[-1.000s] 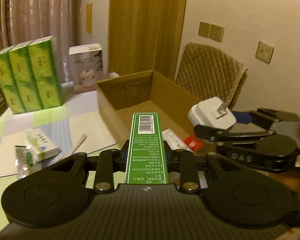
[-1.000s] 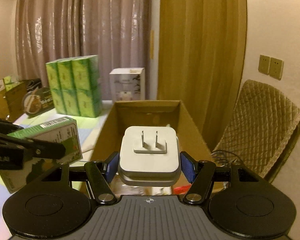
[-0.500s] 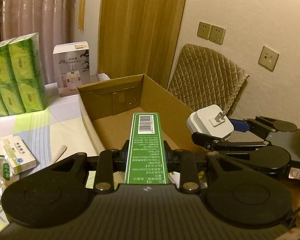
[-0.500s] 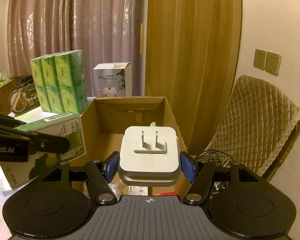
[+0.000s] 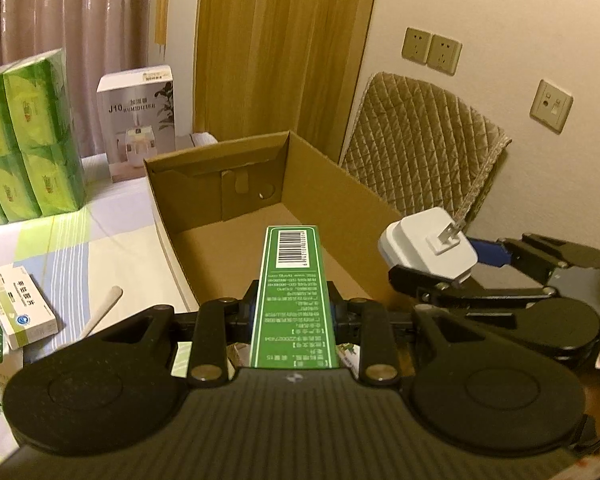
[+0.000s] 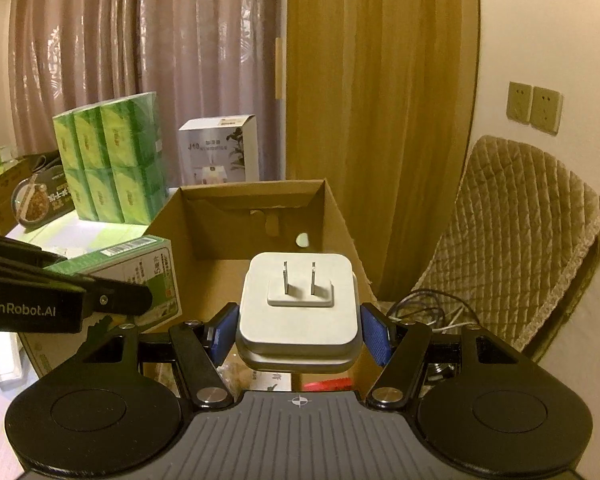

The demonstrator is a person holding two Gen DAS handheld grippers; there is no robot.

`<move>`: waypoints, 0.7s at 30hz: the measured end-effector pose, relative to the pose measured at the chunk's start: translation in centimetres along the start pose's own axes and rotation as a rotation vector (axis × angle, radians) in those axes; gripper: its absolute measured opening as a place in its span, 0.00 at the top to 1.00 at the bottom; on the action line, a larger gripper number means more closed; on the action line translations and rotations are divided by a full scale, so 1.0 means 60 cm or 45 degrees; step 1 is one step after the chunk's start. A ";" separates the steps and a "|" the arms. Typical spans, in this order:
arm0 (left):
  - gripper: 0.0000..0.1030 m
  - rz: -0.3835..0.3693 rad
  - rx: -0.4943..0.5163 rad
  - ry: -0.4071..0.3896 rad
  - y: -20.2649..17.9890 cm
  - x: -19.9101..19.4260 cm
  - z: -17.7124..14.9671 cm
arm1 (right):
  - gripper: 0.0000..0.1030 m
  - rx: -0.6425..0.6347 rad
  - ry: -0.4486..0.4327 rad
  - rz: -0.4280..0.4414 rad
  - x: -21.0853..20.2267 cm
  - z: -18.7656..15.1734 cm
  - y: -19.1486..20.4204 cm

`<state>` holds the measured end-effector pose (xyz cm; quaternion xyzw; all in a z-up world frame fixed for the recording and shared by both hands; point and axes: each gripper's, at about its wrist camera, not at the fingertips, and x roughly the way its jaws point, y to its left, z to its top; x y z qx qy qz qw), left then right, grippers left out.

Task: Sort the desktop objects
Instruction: 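Carry the green medicine box and white plug adapter over the cardboard box, then open both tools to drop the green box and plug adapter into the box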

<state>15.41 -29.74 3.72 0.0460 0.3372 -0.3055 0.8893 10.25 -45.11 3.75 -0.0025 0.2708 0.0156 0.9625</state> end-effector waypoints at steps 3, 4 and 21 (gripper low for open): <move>0.76 0.001 -0.006 0.011 0.001 0.007 -0.003 | 0.40 0.003 -0.002 -0.002 0.000 0.000 -0.002; 0.76 0.001 -0.006 0.014 0.001 0.008 -0.004 | 0.40 0.003 -0.003 -0.001 0.000 0.000 -0.002; 0.75 0.019 0.043 -0.011 0.003 -0.004 -0.017 | 0.40 0.001 0.001 0.004 -0.002 -0.002 0.003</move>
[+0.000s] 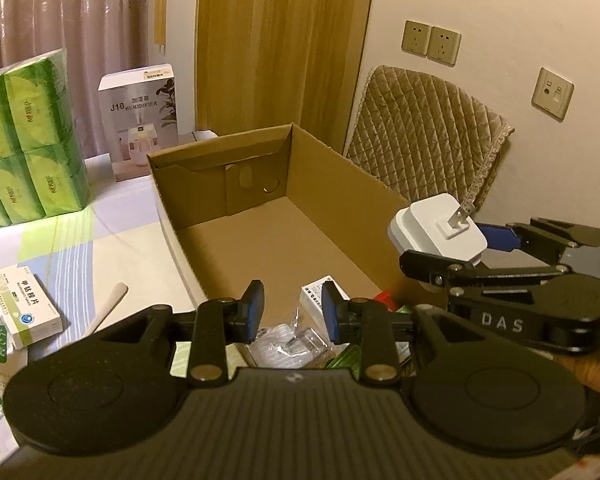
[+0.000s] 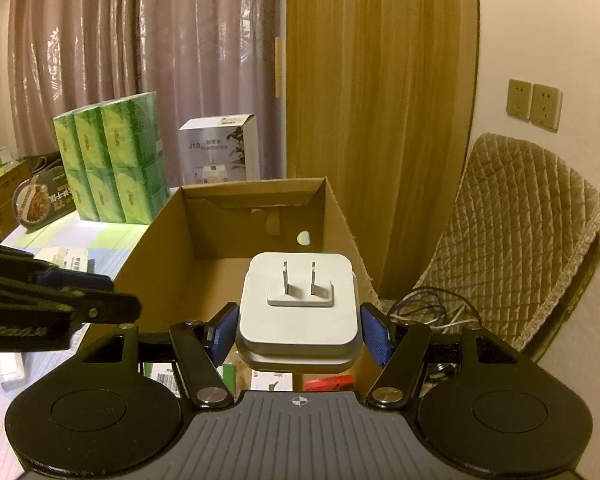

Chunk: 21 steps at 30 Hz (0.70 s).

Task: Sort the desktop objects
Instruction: 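Open both tools to drop the green box and plug adapter into the box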

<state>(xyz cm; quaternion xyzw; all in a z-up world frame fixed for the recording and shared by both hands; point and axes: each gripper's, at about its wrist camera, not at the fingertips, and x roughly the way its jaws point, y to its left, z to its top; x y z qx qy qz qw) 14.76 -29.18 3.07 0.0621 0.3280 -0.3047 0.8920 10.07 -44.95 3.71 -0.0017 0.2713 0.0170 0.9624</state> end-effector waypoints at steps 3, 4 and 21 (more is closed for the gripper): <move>0.75 0.007 0.014 -0.010 0.004 -0.012 -0.007 | 0.40 0.002 0.004 0.003 0.000 -0.001 0.001; 0.75 0.011 0.013 -0.013 0.007 -0.016 -0.010 | 0.40 0.003 0.005 0.005 0.000 -0.002 0.003; 0.74 0.030 -0.025 -0.022 0.025 -0.049 -0.035 | 0.40 0.010 0.029 0.018 0.007 -0.007 0.014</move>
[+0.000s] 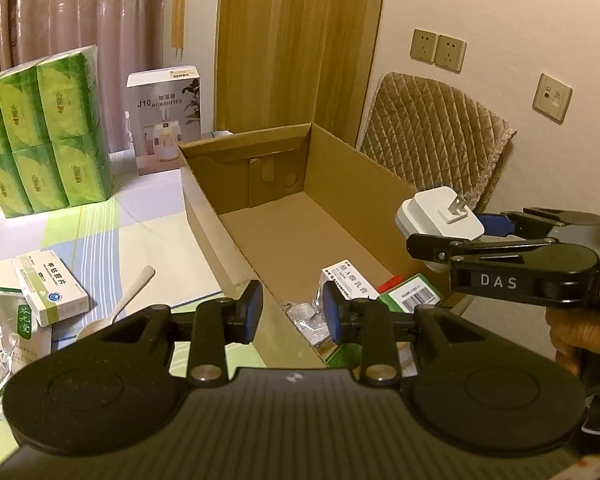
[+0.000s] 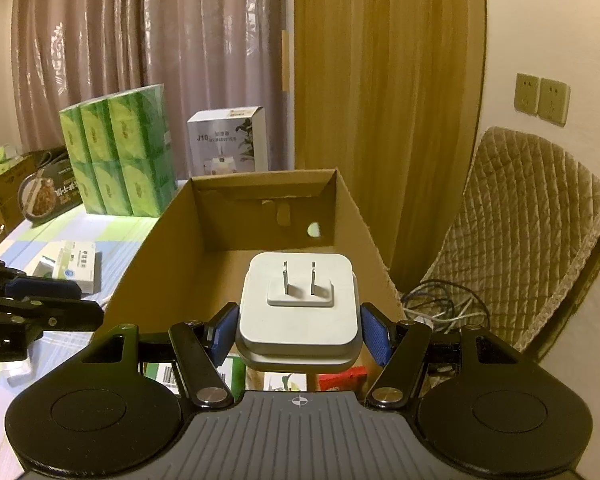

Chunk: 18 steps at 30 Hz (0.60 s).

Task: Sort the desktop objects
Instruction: 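Open both tools to drop the green box and plug adapter into the box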

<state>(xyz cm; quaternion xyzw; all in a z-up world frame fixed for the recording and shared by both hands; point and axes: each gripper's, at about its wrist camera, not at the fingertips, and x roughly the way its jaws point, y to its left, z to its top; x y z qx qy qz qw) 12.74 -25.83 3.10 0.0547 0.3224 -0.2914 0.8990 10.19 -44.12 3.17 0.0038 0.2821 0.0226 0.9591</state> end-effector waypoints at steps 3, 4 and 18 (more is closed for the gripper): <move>0.73 0.000 -0.005 0.003 0.003 0.000 -0.003 | 0.40 0.005 0.002 0.005 0.004 0.000 -0.001; 0.73 0.001 -0.008 0.004 0.004 0.000 -0.003 | 0.40 0.009 -0.003 0.012 0.004 0.000 -0.001; 0.69 0.023 -0.056 0.003 0.027 -0.013 -0.019 | 0.32 0.052 -0.041 0.004 -0.028 -0.005 -0.001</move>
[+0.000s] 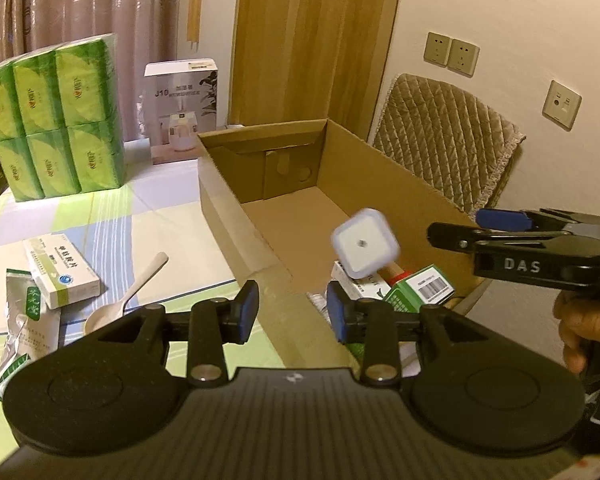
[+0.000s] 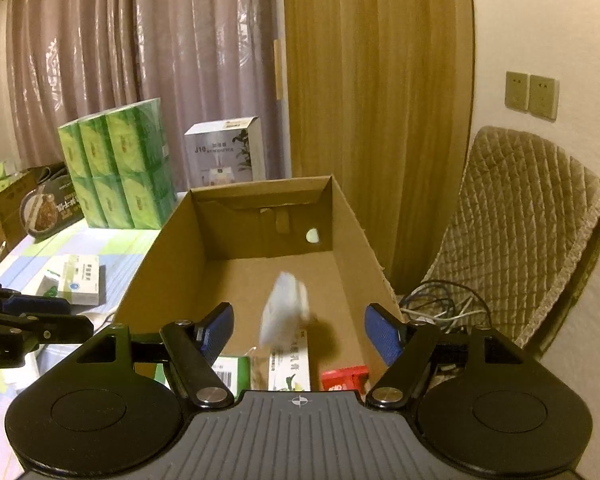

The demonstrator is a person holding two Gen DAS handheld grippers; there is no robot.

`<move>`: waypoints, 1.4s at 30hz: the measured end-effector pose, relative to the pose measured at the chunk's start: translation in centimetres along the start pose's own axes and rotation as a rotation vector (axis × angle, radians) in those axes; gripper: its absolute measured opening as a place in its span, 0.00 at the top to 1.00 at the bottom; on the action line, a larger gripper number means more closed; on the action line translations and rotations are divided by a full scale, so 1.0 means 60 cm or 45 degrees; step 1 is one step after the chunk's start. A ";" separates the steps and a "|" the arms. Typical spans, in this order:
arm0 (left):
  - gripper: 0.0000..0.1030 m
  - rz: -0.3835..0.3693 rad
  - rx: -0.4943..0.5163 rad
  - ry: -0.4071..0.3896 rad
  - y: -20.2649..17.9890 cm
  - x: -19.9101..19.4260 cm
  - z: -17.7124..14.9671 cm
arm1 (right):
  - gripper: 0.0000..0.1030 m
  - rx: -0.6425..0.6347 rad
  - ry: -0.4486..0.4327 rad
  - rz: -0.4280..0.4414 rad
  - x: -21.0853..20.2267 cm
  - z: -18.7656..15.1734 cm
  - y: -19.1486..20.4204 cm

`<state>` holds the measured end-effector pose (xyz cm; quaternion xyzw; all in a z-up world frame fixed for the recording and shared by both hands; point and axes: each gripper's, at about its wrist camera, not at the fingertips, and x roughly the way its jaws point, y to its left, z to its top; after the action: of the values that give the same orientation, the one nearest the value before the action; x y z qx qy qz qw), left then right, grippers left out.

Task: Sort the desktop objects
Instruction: 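Open both tools to drop the green box and plug adapter into the box, then bring both tools back over the table toward the clear plastic container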

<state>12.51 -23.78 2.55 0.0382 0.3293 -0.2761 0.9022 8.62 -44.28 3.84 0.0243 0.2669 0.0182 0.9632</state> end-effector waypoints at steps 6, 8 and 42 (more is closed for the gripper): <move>0.68 0.018 -0.032 0.004 0.017 -0.018 -0.013 | 0.29 0.009 -0.002 0.006 -0.019 -0.008 0.011; 0.68 0.028 -0.042 0.005 0.024 -0.025 -0.018 | 0.28 0.005 -0.002 0.008 -0.024 -0.009 0.017; 0.57 0.322 -0.339 0.036 0.235 -0.208 -0.185 | 0.18 -0.201 0.032 0.316 -0.085 -0.034 0.263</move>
<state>5.64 -3.20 0.01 -0.0365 0.3681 -0.1141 0.9220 2.83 -28.72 5.61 -0.0189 0.2717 0.1586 0.9490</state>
